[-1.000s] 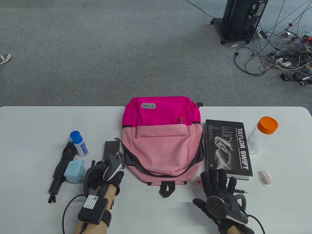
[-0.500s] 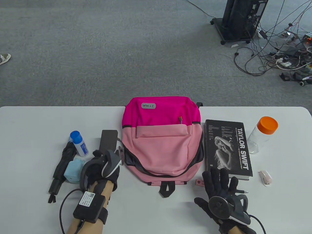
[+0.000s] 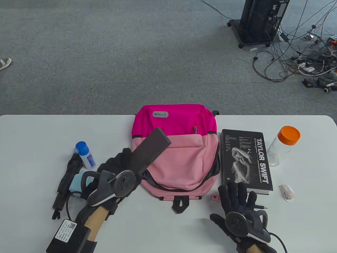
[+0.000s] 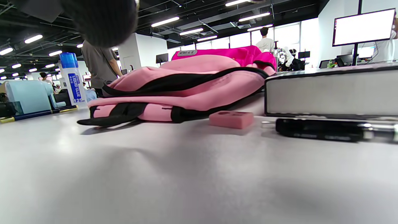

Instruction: Pack school bag

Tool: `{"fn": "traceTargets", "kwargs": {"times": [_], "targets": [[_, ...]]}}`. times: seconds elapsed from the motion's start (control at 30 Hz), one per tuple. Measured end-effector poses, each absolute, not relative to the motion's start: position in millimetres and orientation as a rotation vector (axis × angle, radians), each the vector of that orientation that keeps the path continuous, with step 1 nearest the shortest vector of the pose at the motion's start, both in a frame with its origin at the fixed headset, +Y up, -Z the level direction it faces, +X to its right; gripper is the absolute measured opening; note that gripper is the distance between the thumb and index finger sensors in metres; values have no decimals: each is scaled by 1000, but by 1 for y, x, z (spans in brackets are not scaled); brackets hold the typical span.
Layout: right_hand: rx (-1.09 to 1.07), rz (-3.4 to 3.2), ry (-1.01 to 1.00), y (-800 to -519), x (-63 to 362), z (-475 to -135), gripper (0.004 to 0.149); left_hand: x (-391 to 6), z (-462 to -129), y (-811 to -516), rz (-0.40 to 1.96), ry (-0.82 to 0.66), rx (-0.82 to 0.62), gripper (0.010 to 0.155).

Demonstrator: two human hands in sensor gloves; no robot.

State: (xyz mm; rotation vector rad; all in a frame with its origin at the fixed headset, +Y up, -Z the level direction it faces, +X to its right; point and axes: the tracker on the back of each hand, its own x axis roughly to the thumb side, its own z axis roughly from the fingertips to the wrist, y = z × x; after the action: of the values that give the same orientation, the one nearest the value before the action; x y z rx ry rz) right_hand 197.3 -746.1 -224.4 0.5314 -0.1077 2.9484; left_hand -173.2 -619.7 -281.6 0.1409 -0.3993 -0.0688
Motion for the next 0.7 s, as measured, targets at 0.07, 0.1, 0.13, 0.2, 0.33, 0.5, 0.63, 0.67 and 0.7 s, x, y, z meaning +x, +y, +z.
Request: {"fn": "traceTargets", "kwargs": {"times": [0.07,0.1,0.13,0.2,0.33,0.5,0.63,0.67,0.7], "targets": [[531,2950,-106,-746,197,-224,96,-165,-275,-638,-134,-514,130,100],[532,2948,-101,-747,196,-224,96,-161,-271,-650,-160,-589,101,99],[532,2948,-96,-747,196,-225,96,-157,-268,-661,-173,-668,60,98],[528,2954,-86,-747,196,-225,96,-146,-259,-681,-197,-773,-27,95],[518,2963,-48,-751,196,-227,96,-124,-242,-710,-296,-887,-90,94],[529,2996,-22,-754,191,-227,95,-107,-232,-737,-337,-1032,-101,95],[531,2999,-2,-756,190,-228,95,-110,-235,-755,-322,-1021,-105,96],[529,2999,10,-757,190,-229,95,-111,-236,-757,-329,-990,-63,96],[526,2995,22,-758,190,-230,95,-111,-237,-758,-361,-963,-54,96]]}}
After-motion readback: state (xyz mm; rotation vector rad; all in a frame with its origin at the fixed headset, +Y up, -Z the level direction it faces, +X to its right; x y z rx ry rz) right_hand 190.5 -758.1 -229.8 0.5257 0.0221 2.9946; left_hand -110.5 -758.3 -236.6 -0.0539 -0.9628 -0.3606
